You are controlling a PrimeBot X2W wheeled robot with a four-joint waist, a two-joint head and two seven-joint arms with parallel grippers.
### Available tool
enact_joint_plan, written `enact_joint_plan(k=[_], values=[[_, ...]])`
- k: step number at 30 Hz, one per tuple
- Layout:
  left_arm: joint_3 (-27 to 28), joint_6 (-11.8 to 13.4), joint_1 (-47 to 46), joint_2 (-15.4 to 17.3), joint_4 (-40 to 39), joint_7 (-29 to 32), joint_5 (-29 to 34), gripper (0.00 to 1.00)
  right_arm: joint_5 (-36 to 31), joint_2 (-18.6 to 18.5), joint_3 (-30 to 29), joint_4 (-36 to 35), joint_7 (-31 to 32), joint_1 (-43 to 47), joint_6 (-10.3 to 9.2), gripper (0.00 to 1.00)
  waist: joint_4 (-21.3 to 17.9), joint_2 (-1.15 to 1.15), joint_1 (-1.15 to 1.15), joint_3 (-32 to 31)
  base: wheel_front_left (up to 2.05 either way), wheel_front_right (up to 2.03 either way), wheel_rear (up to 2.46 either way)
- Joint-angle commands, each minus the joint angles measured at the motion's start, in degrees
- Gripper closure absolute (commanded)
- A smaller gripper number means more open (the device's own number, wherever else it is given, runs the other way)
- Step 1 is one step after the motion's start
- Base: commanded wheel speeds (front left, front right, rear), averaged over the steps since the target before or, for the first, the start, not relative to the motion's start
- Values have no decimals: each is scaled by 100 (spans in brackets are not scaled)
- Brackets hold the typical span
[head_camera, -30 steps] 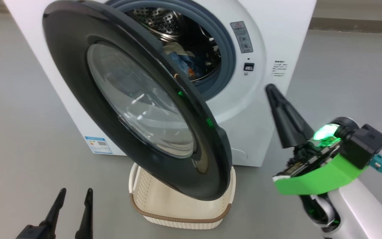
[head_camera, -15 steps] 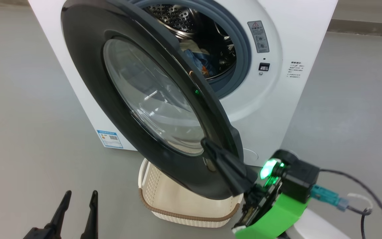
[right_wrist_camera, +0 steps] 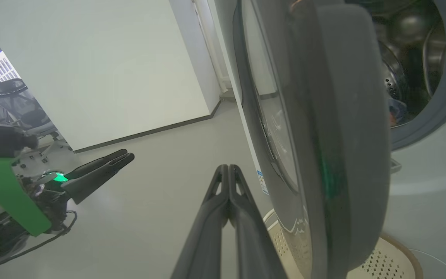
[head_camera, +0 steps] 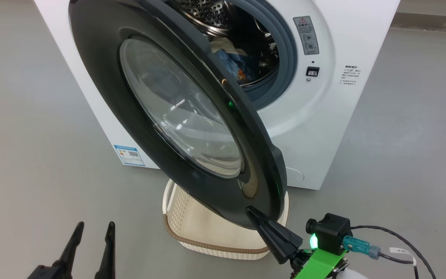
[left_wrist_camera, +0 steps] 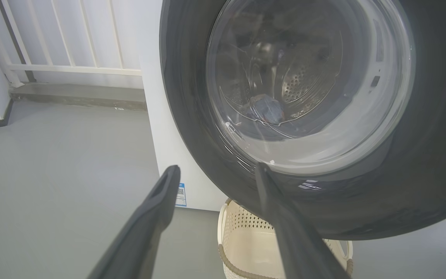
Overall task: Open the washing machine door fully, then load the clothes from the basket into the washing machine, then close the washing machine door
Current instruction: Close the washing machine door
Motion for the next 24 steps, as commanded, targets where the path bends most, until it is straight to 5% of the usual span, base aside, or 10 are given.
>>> enact_joint_plan(k=[1, 24], values=[[186, 3, -178, 41, -161, -53, 41, 0, 46, 58, 52, -42, -29, -21, 28, 100, -5, 0, 0, 28, 0, 0, 0], [14, 3, -619, -84, -397, -53, 53, 0, -319, -46, -1129, 395, -29, -830, 28, 100, -22, 0, 0, 836, 0, 0, 0]])
